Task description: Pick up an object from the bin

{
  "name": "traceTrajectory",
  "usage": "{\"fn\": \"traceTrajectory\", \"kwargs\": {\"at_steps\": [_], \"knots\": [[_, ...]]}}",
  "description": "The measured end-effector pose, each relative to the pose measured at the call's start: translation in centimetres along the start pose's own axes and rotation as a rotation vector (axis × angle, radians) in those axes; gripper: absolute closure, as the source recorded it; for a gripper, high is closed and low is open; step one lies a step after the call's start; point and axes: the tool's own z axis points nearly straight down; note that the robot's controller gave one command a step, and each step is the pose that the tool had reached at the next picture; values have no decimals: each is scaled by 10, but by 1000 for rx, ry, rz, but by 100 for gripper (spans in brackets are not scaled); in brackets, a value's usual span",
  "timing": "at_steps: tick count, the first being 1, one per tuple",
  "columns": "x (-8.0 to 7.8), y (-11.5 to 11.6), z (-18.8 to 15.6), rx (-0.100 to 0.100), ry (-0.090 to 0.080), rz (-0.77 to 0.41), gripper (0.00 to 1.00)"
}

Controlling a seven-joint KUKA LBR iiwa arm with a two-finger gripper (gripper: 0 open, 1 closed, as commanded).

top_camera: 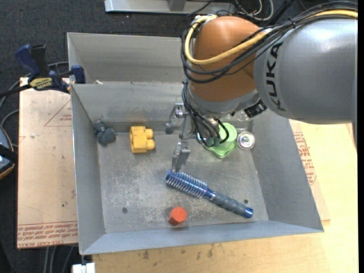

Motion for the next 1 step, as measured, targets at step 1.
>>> {"fn": "traceTrajectory", "kwargs": {"at_steps": [1], "knots": [[57, -71, 75, 2, -1, -174, 0]]}}
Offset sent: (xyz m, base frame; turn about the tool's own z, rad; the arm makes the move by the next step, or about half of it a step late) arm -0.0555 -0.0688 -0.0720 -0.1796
